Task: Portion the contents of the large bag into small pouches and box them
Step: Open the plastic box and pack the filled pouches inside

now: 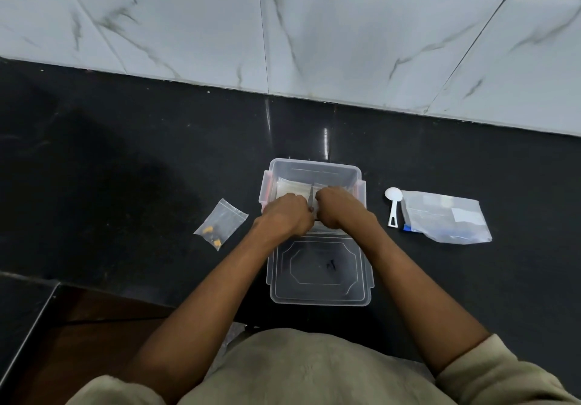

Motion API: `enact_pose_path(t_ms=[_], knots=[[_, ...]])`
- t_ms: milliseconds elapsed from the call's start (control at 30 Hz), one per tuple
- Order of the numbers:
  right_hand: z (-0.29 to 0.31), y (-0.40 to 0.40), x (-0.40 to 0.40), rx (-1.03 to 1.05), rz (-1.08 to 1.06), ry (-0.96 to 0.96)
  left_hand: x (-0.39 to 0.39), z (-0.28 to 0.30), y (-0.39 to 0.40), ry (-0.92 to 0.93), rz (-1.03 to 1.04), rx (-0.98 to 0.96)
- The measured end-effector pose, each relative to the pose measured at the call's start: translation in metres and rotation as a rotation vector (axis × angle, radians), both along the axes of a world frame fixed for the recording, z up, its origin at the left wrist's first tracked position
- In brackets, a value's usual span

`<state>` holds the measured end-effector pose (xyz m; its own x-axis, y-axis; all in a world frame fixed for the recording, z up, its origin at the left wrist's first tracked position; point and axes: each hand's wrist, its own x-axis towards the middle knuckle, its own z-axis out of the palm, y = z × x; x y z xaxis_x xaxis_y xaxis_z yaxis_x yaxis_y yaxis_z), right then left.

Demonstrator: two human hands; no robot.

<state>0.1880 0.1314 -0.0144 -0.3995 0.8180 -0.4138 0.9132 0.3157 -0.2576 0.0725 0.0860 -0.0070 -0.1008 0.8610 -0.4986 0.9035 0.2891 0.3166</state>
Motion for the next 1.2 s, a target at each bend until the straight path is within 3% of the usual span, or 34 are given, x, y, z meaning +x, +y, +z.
enact_pose_path(t_ms=[67, 133, 233, 333, 400, 467, 533, 633, 700, 867, 1000, 1100, 1200], knots=[[0.003, 0.0, 0.0, -0.022, -0.027, 0.027, 0.0, 0.0, -0.003, -0.019, 0.036, 0.069], [0.008, -0.002, -0.001, 0.003, -0.053, 0.077, -0.001, -0.001, -0.008, -0.093, 0.1, 0.254], [0.014, -0.009, -0.001, 0.075, -0.076, 0.172, -0.008, 0.001, -0.024, -0.266, 0.238, 0.752], [0.014, -0.019, -0.004, 0.093, -0.076, 0.291, -0.031, -0.002, -0.043, -0.244, 0.485, 1.116], [0.01, -0.024, -0.005, 0.071, -0.08, 0.307, -0.055, -0.013, -0.049, -0.119, 0.675, 1.004], [0.006, -0.029, -0.007, 0.055, -0.093, 0.309, -0.081, -0.03, -0.053, 0.048, 0.787, 0.63], [0.004, -0.033, -0.007, 0.053, -0.108, 0.318, -0.101, -0.043, -0.06, 0.162, 0.768, 0.323], [0.001, -0.037, -0.008, 0.071, -0.135, 0.341, -0.117, -0.057, -0.067, 0.224, 0.647, 0.185], [-0.002, -0.038, -0.008, 0.093, -0.148, 0.352, -0.123, -0.058, -0.067, 0.119, 0.699, 0.19], [-0.004, -0.042, -0.008, 0.19, -0.17, 0.416, -0.122, -0.035, -0.073, -0.413, 0.864, 0.257], [0.007, -0.052, -0.013, 0.305, -0.222, 0.68, -0.103, 0.003, -0.073, -0.843, 0.882, 0.492], [0.025, -0.059, -0.021, 0.103, -0.243, 0.939, -0.084, 0.027, -0.065, -1.056, 0.826, 0.508], [0.031, -0.053, -0.027, -0.121, -0.396, 1.135, -0.07, 0.027, -0.054, -1.122, 0.72, 0.44]])
